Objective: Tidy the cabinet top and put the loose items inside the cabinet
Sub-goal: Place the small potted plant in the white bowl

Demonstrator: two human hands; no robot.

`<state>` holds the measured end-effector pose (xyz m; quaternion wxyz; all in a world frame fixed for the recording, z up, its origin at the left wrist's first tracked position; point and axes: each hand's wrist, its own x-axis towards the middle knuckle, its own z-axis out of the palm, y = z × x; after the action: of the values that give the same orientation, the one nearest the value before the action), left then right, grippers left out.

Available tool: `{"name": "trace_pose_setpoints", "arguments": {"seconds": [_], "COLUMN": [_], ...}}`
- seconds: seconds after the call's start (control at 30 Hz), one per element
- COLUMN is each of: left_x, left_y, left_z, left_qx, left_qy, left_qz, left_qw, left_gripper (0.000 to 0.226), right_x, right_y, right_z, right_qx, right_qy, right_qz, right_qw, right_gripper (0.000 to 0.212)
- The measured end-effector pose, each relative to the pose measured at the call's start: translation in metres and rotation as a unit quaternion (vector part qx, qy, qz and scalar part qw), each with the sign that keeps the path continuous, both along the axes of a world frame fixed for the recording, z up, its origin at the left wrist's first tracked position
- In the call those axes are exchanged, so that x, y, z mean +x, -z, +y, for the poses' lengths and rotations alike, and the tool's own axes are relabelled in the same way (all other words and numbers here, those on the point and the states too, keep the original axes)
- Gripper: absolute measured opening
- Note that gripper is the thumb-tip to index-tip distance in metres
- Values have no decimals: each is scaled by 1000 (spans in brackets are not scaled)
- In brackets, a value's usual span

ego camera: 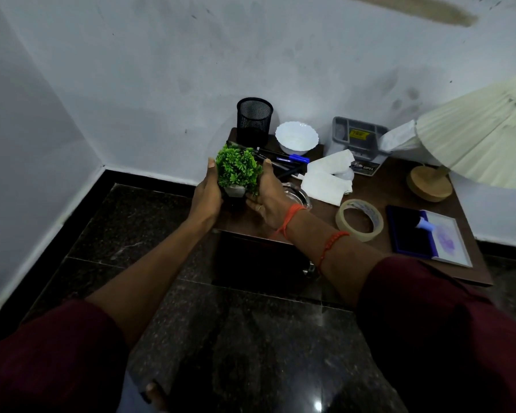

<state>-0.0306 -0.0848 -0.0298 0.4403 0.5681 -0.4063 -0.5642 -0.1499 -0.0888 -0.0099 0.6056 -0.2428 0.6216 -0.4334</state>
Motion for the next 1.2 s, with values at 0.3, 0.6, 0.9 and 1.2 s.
{"name": "trace_pose_setpoints", "arguments": {"seconds": [0.3,0.6,0.9,1.2], "left_x": [-9,-39,-88,-118], "left_y": [-3,-22,-45,-56], "left_z": [1,-8,-17,-55], "left_qx": [-1,-48,-55,-49], "left_qy": [-10,21,45,79], "left_qz": [2,-17,-9,24], "left_qw": [1000,999,997,995], "left_gripper": [95,90,89,69], "right_x": [-3,-39,-83,-114], "right_y": [-5,-33,-45,-56], "right_z": [1,-2,-10,-41], "right_qx": [-11,-44,-50,-64], "right_qy": [13,40,72,74], "right_qz": [-14,-12,55,55], "right_qw": [1000,998,995,994], "right_gripper": [62,52,58,62]}}
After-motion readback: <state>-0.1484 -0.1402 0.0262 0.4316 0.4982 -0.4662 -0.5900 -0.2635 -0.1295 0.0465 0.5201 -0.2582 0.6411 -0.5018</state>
